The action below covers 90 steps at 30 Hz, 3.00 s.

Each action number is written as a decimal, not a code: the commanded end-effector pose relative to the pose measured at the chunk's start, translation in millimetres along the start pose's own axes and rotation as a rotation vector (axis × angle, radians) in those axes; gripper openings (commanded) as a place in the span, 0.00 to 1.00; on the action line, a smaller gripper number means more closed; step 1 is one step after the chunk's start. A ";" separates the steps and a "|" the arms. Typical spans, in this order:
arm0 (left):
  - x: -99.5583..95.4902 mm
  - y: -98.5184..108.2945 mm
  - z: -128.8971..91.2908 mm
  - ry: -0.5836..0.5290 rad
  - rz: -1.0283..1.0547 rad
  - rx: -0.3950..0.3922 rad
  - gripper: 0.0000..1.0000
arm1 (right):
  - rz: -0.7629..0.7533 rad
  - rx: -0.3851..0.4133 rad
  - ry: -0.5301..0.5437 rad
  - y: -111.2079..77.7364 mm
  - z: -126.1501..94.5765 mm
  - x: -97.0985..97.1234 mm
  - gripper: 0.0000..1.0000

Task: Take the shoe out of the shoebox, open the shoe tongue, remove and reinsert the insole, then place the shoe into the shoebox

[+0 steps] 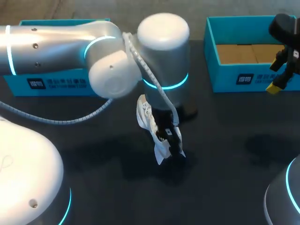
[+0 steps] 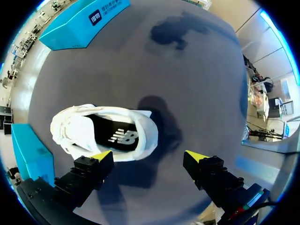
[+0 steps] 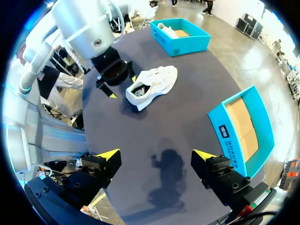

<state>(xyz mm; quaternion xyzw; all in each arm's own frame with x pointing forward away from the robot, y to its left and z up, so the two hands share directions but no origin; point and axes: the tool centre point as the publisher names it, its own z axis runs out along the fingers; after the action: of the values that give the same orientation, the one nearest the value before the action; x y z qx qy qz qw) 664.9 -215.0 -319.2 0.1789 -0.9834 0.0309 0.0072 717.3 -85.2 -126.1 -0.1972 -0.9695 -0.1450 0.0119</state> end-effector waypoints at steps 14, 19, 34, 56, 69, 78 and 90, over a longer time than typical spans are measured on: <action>8.0 -23.4 57.5 0.016 0.007 -0.026 1.00 | 0.002 0.005 0.003 2.1 0.2 -1.5 1.00; 9.2 -18.9 68.4 0.032 0.010 -0.039 1.00 | 0.002 0.005 0.003 2.1 0.2 -1.5 1.00; 3.2 -8.3 74.4 0.037 0.048 -0.054 0.79 | 0.002 0.005 0.003 2.1 0.2 -1.5 1.00; 8.8 -2.3 66.6 0.087 0.127 -0.089 0.00 | 0.002 0.005 0.003 2.1 0.2 -1.5 1.00; 9.4 4.4 -17.1 0.084 0.219 -0.156 0.00 | 0.002 0.005 0.003 2.1 0.2 -1.5 1.00; 1.7 10.0 -73.1 0.057 0.190 -0.160 0.00 | 0.002 0.005 0.003 2.1 0.2 -1.5 1.00; -9.3 20.9 -129.9 0.027 0.166 -0.092 0.00 | 0.002 0.005 0.003 2.1 0.2 -1.5 1.00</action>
<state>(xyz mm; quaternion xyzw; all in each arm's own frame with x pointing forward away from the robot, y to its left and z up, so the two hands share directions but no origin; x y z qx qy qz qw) 669.5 -196.1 -212.6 0.0943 -0.9947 -0.0254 0.0329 717.3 -85.2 -126.0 -0.1972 -0.9695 -0.1449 0.0119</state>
